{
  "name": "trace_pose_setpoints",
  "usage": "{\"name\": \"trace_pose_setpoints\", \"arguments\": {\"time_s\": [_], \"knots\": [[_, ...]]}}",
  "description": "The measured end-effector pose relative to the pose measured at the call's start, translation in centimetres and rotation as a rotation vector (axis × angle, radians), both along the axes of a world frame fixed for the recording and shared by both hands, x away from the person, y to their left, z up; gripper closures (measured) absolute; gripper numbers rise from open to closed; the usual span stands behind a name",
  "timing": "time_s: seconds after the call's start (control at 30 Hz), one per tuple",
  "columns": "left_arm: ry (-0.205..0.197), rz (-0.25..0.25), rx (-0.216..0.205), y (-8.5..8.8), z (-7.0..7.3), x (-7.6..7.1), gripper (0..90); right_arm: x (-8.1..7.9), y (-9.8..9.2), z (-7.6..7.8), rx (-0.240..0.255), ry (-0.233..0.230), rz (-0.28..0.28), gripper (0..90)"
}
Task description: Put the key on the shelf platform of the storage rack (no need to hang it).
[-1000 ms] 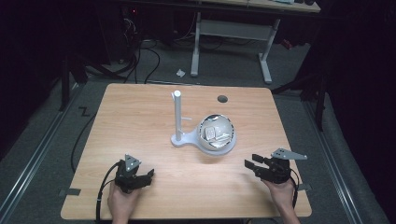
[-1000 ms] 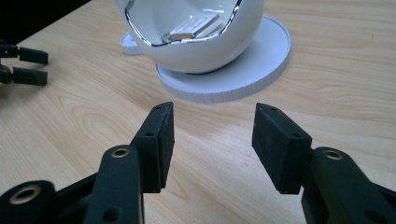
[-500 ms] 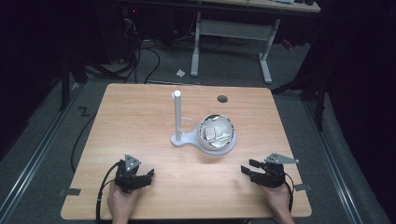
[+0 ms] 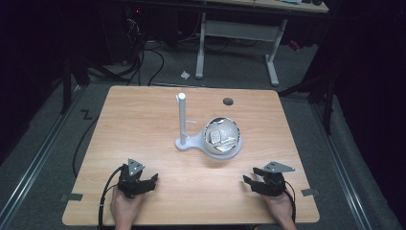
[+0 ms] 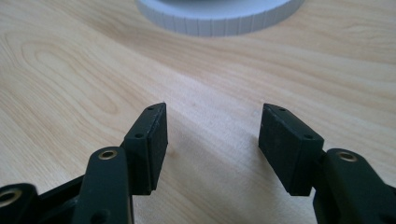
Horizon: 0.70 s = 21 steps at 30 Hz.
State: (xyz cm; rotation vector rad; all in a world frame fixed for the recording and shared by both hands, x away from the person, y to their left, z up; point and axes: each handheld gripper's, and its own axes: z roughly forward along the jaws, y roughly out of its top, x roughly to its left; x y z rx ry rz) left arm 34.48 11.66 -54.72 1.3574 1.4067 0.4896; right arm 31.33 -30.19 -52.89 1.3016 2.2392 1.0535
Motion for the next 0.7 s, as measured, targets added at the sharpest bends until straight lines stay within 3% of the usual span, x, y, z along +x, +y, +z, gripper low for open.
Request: {"name": "trace_pose_setpoints", "arguments": {"time_s": [0.23,0.7], "knots": [[-0.001,0.001,-0.002,-0.01,0.00,0.00,23.2,-0.30,0.94,-0.16,-0.093,-0.026,0.025,37.3],[0.000,-0.004,-0.005,0.01,0.01,0.02,22.7,-0.30,0.95,-0.16,-0.090,-0.022,0.033,36.1]]}}
